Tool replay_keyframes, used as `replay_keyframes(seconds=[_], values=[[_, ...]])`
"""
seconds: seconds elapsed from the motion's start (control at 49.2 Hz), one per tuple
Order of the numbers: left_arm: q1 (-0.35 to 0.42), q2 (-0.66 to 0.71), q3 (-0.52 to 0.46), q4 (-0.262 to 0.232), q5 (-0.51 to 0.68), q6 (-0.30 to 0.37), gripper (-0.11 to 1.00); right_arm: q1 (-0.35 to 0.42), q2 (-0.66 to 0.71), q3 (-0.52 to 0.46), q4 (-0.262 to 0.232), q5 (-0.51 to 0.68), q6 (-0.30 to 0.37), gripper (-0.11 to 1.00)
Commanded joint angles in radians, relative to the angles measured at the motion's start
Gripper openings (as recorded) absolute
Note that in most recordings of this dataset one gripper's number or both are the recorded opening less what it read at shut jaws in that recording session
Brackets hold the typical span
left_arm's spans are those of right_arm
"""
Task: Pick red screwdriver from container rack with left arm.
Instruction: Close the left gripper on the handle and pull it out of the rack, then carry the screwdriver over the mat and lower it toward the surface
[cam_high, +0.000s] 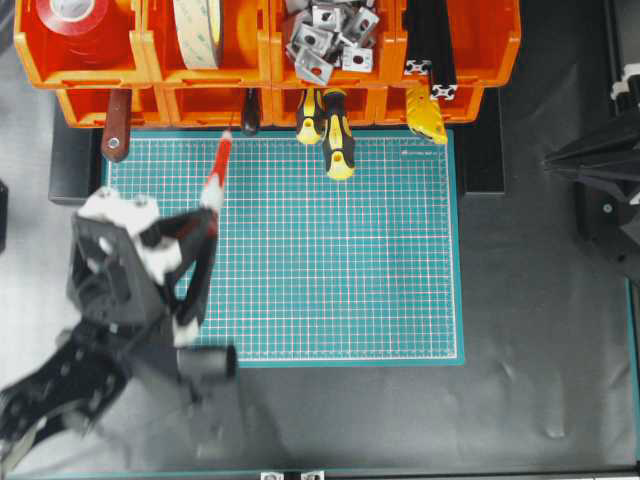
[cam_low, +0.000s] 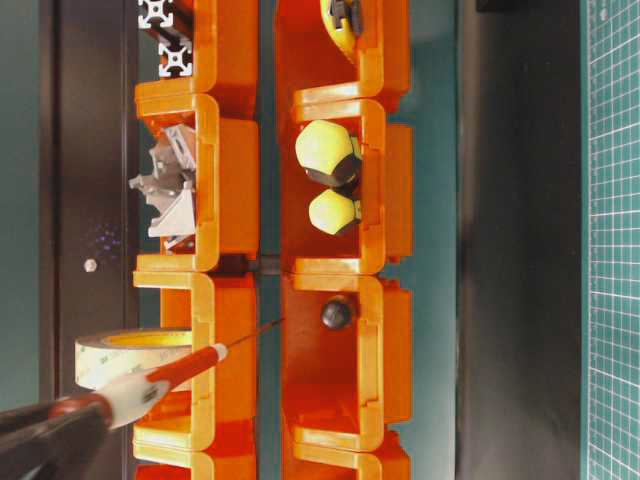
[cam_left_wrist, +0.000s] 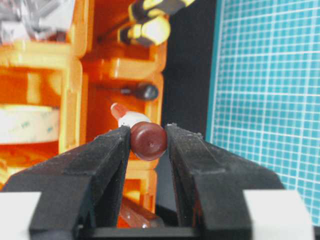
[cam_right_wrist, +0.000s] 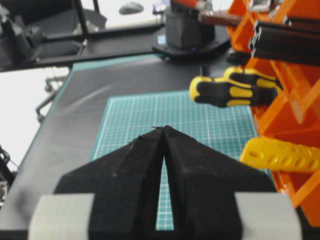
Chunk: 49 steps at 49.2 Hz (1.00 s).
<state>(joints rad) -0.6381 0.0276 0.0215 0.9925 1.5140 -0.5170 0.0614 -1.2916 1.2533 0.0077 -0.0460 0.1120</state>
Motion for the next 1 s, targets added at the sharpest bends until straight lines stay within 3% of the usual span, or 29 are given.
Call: replay_keyframes(seconds=[0.0, 0.122, 0.203, 0.325, 0.468, 0.712, 0.854, 0.976], values=[[-0.048, -0.003, -0.048, 0.005, 0.002, 0.046, 0.26, -0.002, 0.003, -0.043, 0.003, -0.015, 0.0, 0.0], [-0.097, 0.018, -0.072, 0.005, -0.014, 0.067, 0.26, -0.011, 0.002, -0.043, 0.006, -0.015, 0.005, 0.0], [-0.13, 0.029, -0.071, 0.005, -0.015, 0.072, 0.26, -0.011, 0.0, -0.043, 0.034, -0.017, 0.014, 0.0], [-0.161, 0.032, -0.049, 0.005, -0.048, 0.066, 0.26, -0.014, 0.002, -0.043, 0.06, -0.025, 0.063, 0.0], [-0.161, 0.034, 0.021, 0.005, -0.184, 0.063, 0.26, -0.014, 0.006, -0.043, 0.066, -0.055, 0.141, 0.0], [-0.075, -0.006, 0.249, 0.005, -0.428, 0.058, 0.26, -0.014, 0.02, -0.064, 0.066, -0.055, 0.348, 0.0], [-0.005, -0.049, 0.345, 0.005, -0.571, 0.058, 0.26, -0.015, 0.048, -0.077, 0.064, -0.034, 0.364, 0.0], [0.051, -0.054, 0.39, 0.005, -0.626, 0.057, 0.26, -0.015, 0.071, -0.083, 0.064, -0.032, 0.365, 0.0]])
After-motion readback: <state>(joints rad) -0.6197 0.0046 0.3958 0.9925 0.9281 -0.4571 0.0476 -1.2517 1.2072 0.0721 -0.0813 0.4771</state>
